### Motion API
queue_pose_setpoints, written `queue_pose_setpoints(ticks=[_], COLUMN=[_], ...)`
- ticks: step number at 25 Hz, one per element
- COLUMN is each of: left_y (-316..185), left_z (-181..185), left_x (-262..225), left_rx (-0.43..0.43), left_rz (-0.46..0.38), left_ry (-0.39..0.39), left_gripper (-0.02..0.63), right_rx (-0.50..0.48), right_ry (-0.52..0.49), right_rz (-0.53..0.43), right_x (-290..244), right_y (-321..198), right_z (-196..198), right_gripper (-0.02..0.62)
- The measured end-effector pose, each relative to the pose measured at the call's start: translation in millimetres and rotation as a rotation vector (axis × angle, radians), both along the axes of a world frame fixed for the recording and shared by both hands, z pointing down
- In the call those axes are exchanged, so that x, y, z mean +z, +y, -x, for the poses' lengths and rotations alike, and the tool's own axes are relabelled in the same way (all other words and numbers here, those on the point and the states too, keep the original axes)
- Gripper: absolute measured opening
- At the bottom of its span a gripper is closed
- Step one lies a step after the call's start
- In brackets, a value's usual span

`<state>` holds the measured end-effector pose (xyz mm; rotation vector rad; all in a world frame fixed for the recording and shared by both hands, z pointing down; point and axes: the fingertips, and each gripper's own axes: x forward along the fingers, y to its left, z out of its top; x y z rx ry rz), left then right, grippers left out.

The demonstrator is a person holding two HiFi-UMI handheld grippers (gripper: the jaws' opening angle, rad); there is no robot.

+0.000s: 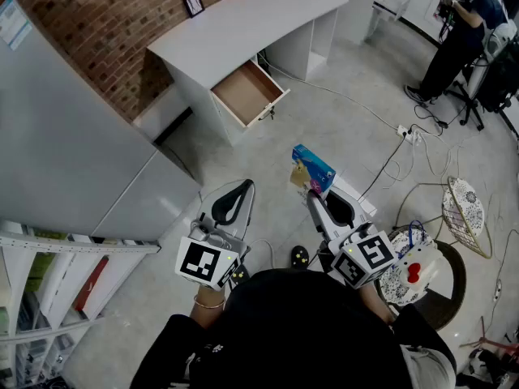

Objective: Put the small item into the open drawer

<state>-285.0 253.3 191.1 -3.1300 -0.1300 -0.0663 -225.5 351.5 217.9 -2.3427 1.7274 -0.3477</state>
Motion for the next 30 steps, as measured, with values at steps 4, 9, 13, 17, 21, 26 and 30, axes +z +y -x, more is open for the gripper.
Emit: queue_pose_setpoints(ticks=[4, 9, 13, 17, 21, 26, 30], left_y=[1.6, 9.2, 19.7, 32.7, 46.7, 62.4, 71.2], left_z=[-0.7, -4.9, -13.7, -26.0, -37.7, -42.1, -44.3], left_x=[1.1, 4.3, 5.7, 6.7, 12.9, 17.1, 20.7], left_rx=[0.002, -0.006, -0.019, -0.03, -0.047, -0.086, -0.092], left_rz=[0.004, -0.002, -0.008, -0.02, -0.017, -0.012, -0.017], left_ry=[0.006, -0.006, -0.008, -0.004, -0.01, -0.021, -0.041], left_gripper=[-0.009, -0.008, -0.009, -0.009, -0.009, -0.008, -0.008], right_rx=[0.002, -0.001, 0.004, 0.014, 0.023, 0.014, 0.005], right_ry=[-0.001, -0.002, -0.019, -0.01, 0.009, -0.002, -0.018], right_rz=[-0.008, -0.014, -0.036, -0.042, -0.032, -0.034, -0.041], right_x=[-0.2, 1.5, 1.9, 0.7, 1.2, 5.0, 8.5], right_y=[0.3, 11.1, 25.7, 43.2, 62.1, 80.9, 87.9], right_z=[-1.0, -9.3, -22.8, -40.8, -61.9, -78.0, -80.9], right_gripper=[0.1, 0.101, 0.101, 0.101, 0.101, 0.101, 0.101])
